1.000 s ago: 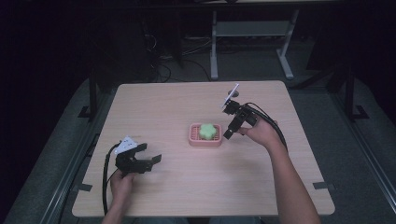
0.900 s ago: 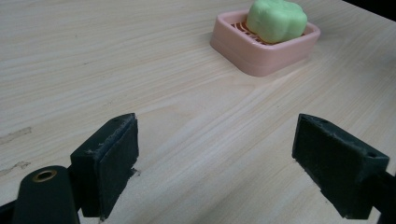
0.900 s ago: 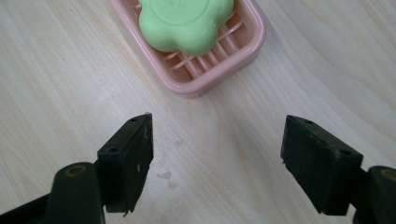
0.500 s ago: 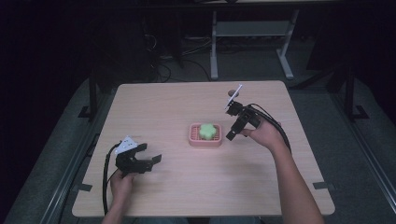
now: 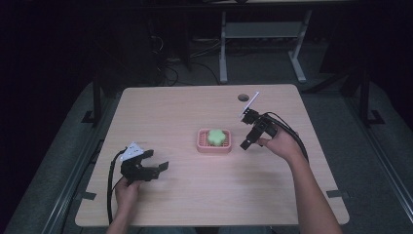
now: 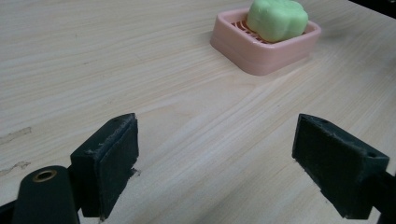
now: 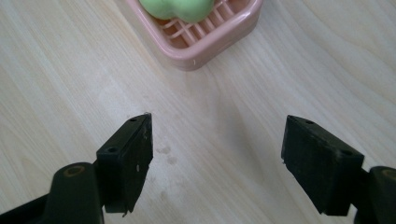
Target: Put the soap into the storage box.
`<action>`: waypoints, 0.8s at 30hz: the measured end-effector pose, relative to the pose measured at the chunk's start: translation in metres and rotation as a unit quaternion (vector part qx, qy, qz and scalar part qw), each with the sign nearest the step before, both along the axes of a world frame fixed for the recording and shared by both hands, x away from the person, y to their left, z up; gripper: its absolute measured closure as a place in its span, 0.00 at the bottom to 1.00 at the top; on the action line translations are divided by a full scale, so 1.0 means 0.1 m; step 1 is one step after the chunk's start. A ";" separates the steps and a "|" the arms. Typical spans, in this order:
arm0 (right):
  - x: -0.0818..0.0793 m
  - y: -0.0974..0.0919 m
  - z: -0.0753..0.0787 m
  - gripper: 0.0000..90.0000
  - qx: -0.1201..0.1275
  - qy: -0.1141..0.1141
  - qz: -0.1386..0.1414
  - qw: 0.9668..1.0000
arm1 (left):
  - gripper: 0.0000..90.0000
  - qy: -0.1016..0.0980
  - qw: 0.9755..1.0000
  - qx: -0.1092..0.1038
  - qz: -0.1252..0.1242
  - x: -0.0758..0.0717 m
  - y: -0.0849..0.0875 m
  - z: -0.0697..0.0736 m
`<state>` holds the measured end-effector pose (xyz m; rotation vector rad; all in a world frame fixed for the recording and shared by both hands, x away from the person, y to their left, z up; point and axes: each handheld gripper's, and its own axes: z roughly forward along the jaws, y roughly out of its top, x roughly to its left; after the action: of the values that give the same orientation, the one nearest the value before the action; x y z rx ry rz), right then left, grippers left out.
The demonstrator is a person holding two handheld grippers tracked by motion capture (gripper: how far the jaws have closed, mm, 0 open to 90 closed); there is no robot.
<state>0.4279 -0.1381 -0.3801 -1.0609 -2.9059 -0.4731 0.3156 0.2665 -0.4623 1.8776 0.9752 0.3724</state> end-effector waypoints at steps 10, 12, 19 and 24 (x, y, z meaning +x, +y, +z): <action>-0.09 -0.08 -0.02 0.28 0.012 -0.005 0.001 1.000 | 0.16 -0.003 1.000 0.005 -0.003 0.00 0.00 0.00; -0.12 -0.11 -0.02 0.27 0.015 -0.004 0.002 1.000 | 0.16 -0.003 1.000 0.003 -0.002 0.00 0.00 0.00; -0.21 -0.15 -0.04 0.27 0.023 -0.007 0.003 1.000 | 0.16 -0.002 1.000 0.003 -0.001 0.01 0.00 0.00; -0.25 -0.18 -0.07 0.27 0.018 -0.005 0.002 1.000 | 0.16 -0.003 1.000 0.002 -0.001 0.00 0.00 0.00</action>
<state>0.4030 -0.1564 -0.3873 -1.0516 -2.8955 -0.5312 0.3161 0.2662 -0.4626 1.8812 0.9689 0.3782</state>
